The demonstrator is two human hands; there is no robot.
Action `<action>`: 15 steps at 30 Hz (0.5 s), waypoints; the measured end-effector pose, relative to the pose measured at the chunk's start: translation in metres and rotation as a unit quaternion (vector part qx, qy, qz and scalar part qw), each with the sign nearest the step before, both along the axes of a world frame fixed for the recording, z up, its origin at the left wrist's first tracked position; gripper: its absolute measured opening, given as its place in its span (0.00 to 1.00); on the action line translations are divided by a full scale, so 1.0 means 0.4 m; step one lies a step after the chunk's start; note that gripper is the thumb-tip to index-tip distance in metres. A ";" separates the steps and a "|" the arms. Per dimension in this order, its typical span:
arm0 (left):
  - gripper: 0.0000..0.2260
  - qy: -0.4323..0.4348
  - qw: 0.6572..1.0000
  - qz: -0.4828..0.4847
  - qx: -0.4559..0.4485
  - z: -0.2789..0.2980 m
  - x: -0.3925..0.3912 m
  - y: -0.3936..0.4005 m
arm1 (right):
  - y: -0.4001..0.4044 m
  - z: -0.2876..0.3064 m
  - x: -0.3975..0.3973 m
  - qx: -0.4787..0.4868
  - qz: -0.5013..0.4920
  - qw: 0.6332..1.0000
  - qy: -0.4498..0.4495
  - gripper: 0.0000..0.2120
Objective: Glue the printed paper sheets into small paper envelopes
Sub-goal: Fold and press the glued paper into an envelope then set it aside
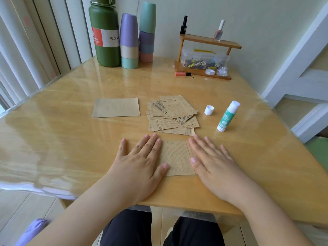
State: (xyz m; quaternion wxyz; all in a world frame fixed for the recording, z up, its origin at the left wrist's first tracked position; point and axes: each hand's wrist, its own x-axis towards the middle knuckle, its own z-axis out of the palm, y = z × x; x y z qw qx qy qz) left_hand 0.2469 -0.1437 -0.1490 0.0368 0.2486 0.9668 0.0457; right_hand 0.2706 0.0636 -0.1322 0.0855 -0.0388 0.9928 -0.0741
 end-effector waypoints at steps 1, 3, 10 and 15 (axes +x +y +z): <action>0.47 -0.001 1.000 -0.006 0.000 0.001 -0.004 -0.001 | 0.011 0.006 -0.002 0.000 -0.010 1.000 0.009 0.26; 0.46 -0.002 1.000 -0.018 0.003 0.007 -0.012 -0.001 | 0.023 0.023 -0.005 -0.006 -0.021 0.999 0.036 0.26; 0.30 -0.002 1.000 -0.013 0.024 0.026 -0.040 0.047 | -0.071 0.033 -0.061 -0.065 0.052 0.995 0.055 0.26; 0.25 0.000 1.000 0.015 0.018 0.011 -0.044 0.061 | -0.095 -0.011 -0.074 -0.001 0.060 0.998 0.027 0.25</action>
